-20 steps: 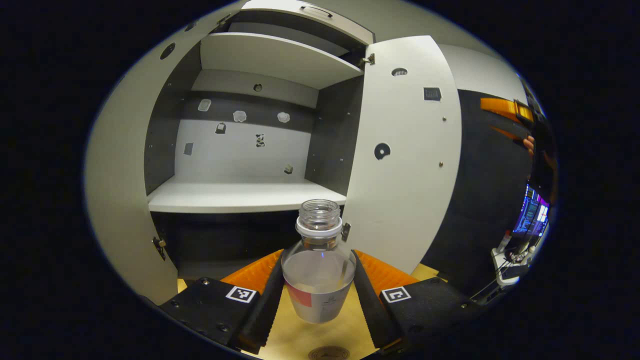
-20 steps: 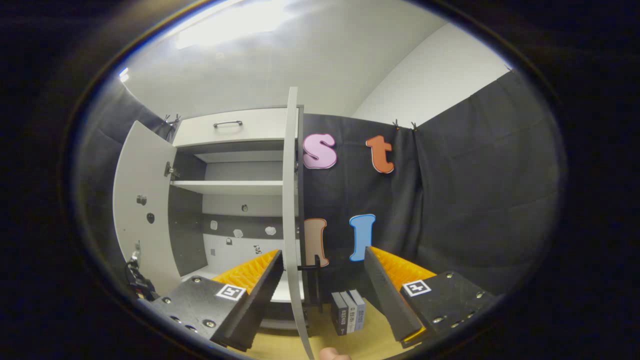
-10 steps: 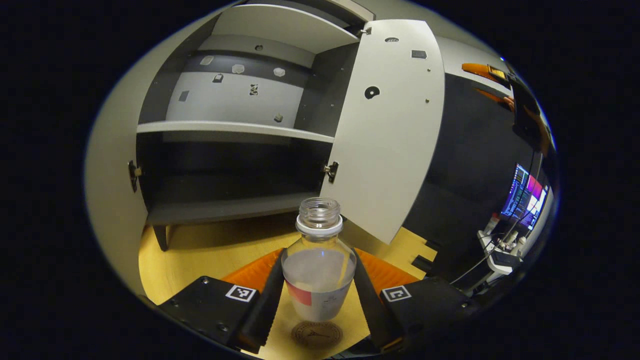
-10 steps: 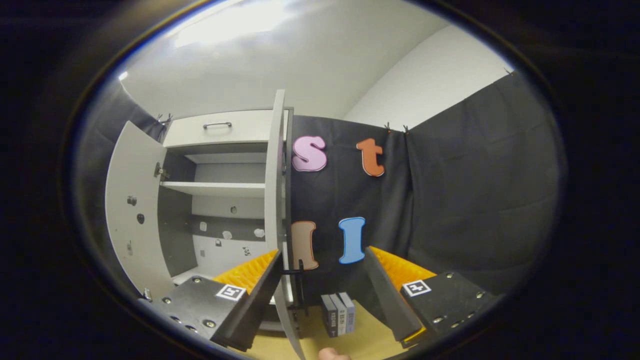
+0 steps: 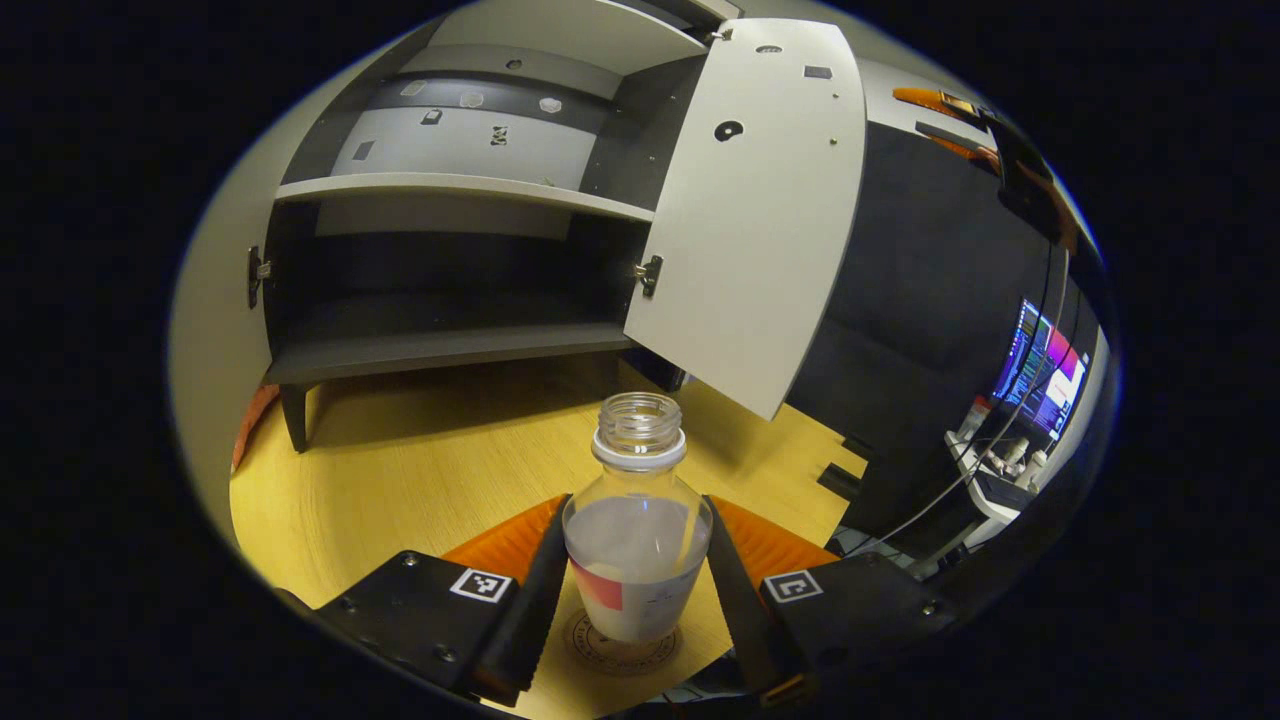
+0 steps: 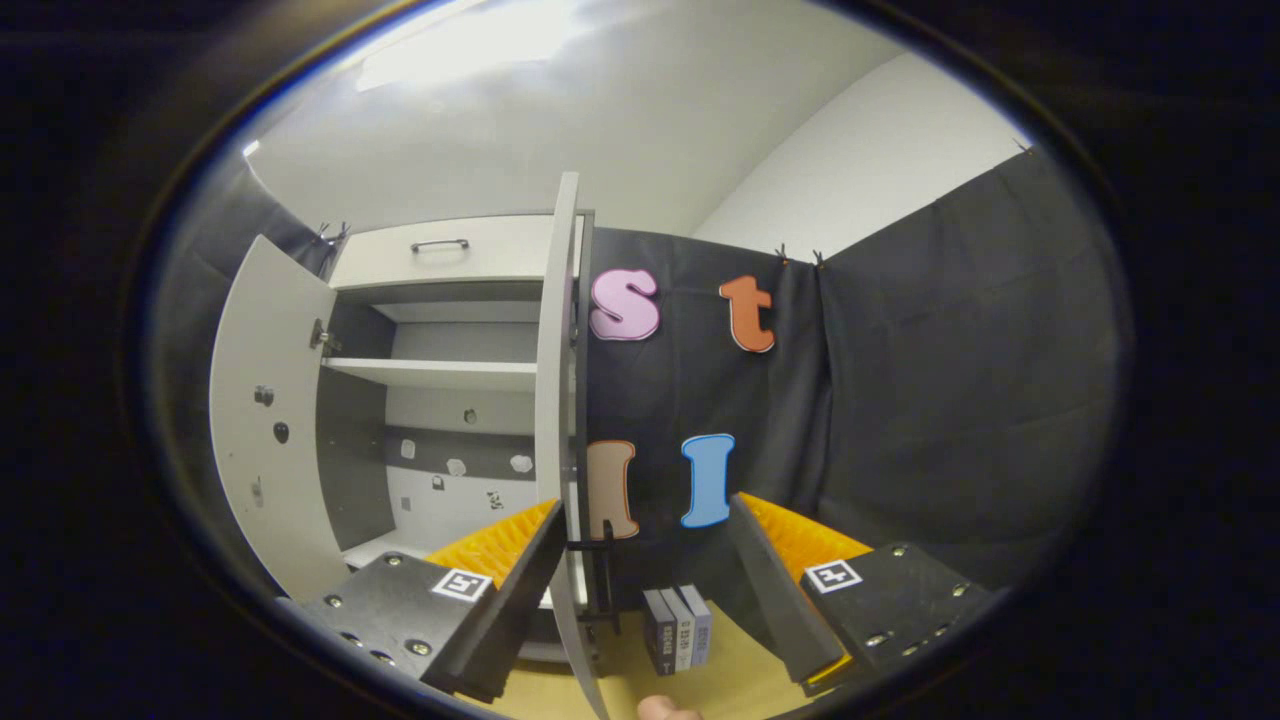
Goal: Grasp the bottle in the cabinet with the left hand and place it on the coaster, then close the right door with the right hand and the left door with the left hand.
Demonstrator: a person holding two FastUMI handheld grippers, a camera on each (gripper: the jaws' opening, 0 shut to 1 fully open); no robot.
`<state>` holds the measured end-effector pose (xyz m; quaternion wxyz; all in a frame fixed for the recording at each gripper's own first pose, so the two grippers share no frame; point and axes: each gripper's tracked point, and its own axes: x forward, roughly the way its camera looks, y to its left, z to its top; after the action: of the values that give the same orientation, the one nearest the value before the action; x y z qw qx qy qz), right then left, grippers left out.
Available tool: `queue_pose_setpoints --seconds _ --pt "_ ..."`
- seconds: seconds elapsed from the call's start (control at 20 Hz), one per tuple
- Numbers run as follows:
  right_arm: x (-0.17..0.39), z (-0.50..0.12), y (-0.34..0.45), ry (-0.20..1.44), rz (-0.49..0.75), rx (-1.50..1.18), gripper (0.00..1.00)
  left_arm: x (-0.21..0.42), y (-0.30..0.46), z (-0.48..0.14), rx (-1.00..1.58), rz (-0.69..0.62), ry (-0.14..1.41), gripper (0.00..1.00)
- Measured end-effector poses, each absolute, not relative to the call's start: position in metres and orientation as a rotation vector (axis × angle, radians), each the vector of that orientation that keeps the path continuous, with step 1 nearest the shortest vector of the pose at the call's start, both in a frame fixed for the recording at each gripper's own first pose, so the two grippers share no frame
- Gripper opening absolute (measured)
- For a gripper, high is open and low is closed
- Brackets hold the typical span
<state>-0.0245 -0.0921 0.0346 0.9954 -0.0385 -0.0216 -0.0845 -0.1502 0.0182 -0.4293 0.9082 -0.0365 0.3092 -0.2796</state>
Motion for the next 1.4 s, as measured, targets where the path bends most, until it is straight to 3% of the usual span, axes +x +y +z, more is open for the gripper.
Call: queue_pose_setpoints --seconds 0.4,1.4 --pt "-0.024 0.032 -0.095 -0.036 -0.173 -0.084 0.98 -0.161 0.022 -0.452 0.001 -0.545 0.679 0.78" --pt "-0.020 0.022 -0.079 -0.012 -0.126 -0.099 0.98 -0.178 0.014 -0.432 0.030 -0.554 0.691 0.81"
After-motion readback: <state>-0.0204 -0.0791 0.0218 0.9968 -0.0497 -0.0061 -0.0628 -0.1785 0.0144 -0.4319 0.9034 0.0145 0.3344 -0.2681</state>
